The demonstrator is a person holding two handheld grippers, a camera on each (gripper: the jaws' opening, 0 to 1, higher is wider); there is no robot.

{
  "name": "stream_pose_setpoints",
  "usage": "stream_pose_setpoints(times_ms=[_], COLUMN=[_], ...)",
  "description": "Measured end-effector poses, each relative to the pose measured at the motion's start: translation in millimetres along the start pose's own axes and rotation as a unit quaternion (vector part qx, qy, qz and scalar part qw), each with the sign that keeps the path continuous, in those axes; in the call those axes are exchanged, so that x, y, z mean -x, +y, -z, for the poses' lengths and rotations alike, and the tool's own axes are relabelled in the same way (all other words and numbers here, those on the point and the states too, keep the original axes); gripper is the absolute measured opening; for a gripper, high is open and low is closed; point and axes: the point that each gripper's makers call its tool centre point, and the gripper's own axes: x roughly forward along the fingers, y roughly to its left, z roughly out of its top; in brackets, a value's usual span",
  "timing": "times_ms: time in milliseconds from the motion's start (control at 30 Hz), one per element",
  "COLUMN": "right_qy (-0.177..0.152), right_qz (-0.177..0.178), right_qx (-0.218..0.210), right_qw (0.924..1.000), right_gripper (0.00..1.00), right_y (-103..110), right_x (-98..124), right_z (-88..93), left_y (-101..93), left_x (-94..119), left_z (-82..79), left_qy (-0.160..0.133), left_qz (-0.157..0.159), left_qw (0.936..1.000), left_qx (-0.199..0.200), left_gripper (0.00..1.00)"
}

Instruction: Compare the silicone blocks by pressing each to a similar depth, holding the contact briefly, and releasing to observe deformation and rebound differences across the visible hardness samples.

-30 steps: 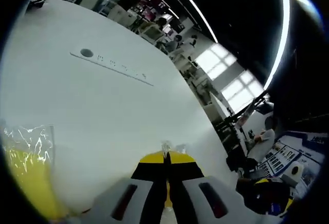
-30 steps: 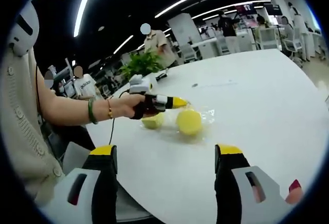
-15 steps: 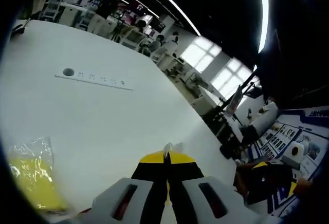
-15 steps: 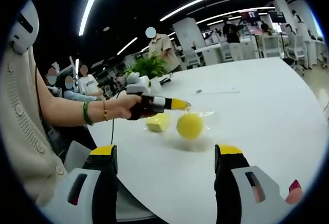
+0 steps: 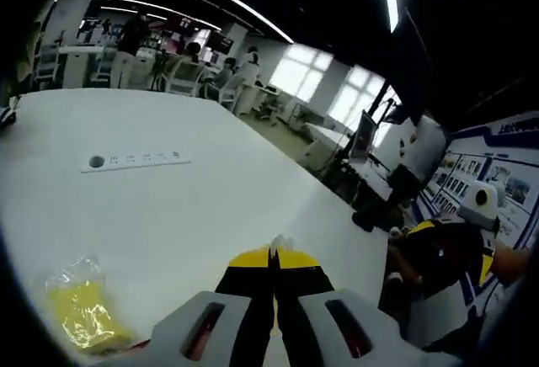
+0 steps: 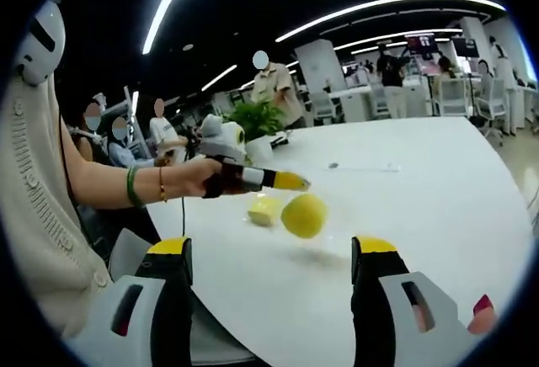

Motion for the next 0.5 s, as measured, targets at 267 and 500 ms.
stream_pose_setpoints(times_ms=[267,500], right_qy=[-0.006,-0.006], right_qz=[-0.003,-0.014], right_qx=[0.019,0.048], right_qw=[0.9998,0.9987], right_gripper=[0.71,0.72], right_y=[6.2,11.6], right_x=[3.6,0.5], right_z=[-9.2,-22.7], left_y=[-9.5,-25.8], left_x=[18.9,43.7], left_z=[-10.6,-34.0], left_qy=[-0.006,-0.026], left_qz=[0.002,0.012], left_qw=[0.9998,0.999], left_qx=[-0.018,-0.033], left_gripper=[0.0,0.0])
